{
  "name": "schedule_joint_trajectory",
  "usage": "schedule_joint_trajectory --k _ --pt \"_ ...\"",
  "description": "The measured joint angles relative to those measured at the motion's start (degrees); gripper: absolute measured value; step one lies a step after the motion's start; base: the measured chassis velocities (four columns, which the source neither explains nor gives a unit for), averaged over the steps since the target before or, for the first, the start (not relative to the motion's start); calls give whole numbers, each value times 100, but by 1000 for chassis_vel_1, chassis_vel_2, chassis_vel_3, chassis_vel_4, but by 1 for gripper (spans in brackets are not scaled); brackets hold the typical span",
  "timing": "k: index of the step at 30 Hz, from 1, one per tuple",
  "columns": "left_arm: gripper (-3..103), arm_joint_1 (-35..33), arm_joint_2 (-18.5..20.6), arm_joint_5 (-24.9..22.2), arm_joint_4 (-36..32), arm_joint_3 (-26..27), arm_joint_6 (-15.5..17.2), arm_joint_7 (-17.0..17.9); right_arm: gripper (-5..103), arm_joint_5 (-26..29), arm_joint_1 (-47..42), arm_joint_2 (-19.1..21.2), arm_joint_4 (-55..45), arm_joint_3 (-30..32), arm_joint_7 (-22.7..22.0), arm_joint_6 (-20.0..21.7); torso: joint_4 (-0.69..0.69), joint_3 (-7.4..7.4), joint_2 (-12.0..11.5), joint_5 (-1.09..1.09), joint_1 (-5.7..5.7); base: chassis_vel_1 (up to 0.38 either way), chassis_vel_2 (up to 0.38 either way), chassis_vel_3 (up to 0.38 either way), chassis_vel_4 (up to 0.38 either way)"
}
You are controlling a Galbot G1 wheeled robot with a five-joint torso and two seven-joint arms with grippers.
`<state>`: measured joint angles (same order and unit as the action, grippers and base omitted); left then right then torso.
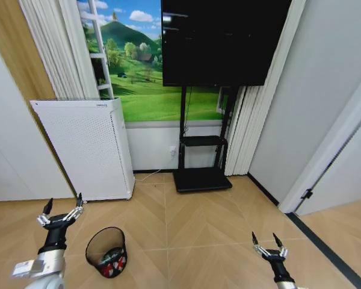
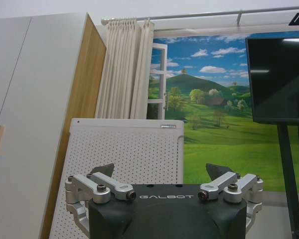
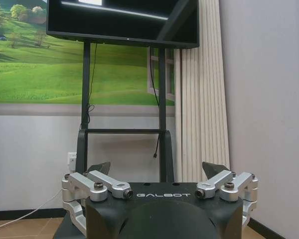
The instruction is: Pick up the trash bin and place the garbage on the floor into it.
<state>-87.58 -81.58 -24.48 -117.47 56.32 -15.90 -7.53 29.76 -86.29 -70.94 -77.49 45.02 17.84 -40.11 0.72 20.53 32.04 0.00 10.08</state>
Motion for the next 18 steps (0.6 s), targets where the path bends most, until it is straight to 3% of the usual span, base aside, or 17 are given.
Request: schedule_joint_trajectory --k 18 --pt "100 -18 21 -15 -67 -2 48 16 100 -4 -52 -22 -58 27 10 -10 0 274 445 0 171 0 0 0 0"
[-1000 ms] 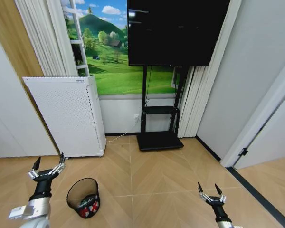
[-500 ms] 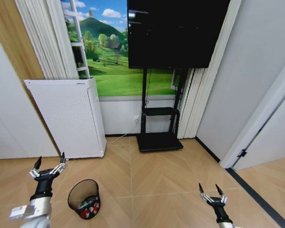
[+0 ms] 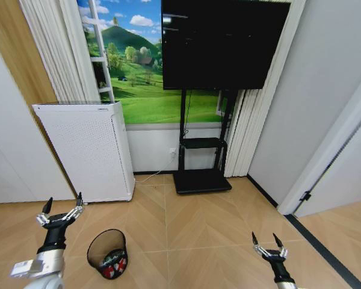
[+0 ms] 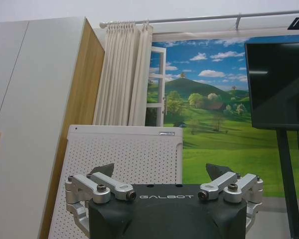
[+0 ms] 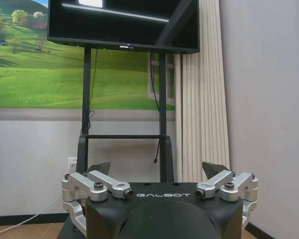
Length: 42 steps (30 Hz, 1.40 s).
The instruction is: Pick up the trash bin and place the garbage on the floor into it.
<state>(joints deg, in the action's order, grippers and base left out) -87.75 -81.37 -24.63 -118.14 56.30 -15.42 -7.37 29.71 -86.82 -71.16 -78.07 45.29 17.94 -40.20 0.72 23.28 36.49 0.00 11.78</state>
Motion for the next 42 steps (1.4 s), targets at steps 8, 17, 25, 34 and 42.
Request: schedule_joint_trajectory --k 8,17,25,34,42 --pt "100 -13 -44 9 -1 -4 6 4 100 9 -24 -27 34 10 56 -35 0 129 215 0 87 0 0 0 0" --pt "100 -19 -44 7 -19 6 24 4 100 22 16 -10 35 -16 57 -33 0 256 425 0 170 0 0 0 0" --pt "100 13 -53 34 -5 -15 51 5 100 22 55 -4 90 -36 57 -30 0 408 685 0 278 0 0 0 0" --pt "100 31 11 26 40 -24 73 10 100 -11 66 -29 104 -63 57 -23 0 572 966 0 395 0 0 0 0" --pt "100 43 27 19 49 -34 83 17 100 -17 66 -21 84 -62 52 -11 0 680 1148 0 470 0 0 0 0"
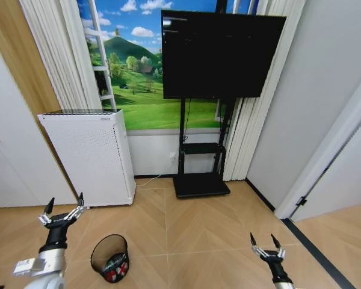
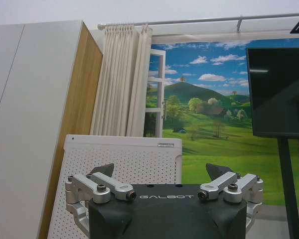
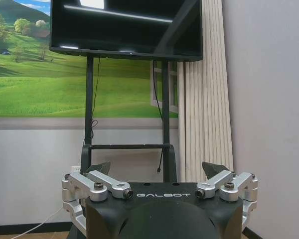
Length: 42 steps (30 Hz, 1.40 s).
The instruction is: Pick up the trash bin and place the garbage on the floor into it.
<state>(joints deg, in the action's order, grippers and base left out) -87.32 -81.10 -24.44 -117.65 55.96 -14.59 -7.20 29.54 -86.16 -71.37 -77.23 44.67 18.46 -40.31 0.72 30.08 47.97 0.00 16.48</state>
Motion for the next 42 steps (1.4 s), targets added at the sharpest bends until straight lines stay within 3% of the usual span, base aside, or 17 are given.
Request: schedule_joint_trajectory --k 10,40,42 --pt "100 22 -10 33 10 -32 -150 65 100 4 -11 -8 7 5 0 2 0 138 237 0 99 0 0 0 0" --pt "100 -9 -41 136 177 48 -355 -55 100 9 -63 -49 6 38 46 -46 0 107 186 -1 78 0 0 0 0" --pt "100 22 -59 133 278 59 -511 -146 100 9 -86 -55 -17 64 50 -53 1 106 182 0 77 0 0 0 0"
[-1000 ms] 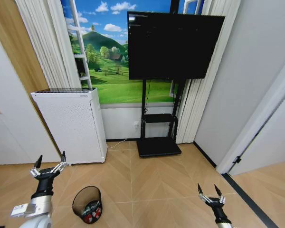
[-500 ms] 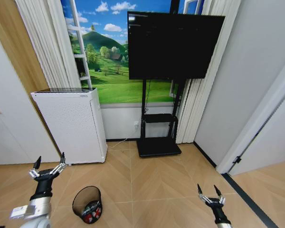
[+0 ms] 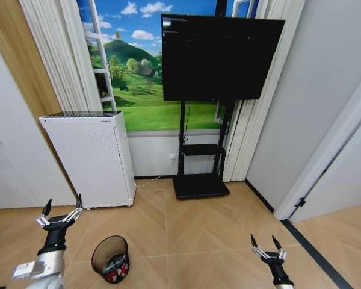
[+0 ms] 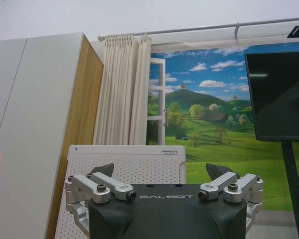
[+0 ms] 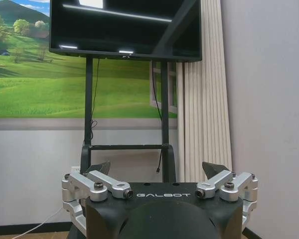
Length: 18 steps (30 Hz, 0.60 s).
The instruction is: Pick up the trash bin and place the garbage on the floor into it.
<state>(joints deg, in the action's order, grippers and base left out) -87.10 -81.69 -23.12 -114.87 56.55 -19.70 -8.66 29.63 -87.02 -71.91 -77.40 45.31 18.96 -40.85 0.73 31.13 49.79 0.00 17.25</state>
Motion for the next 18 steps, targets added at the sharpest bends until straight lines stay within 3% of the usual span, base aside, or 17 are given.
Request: schedule_joint_trajectory --k 18 --pt "100 39 -12 27 269 50 -307 -346 100 139 -86 -11 -73 38 190 -83 -1 -7 -13 0 -4 3 -2 -2 4"
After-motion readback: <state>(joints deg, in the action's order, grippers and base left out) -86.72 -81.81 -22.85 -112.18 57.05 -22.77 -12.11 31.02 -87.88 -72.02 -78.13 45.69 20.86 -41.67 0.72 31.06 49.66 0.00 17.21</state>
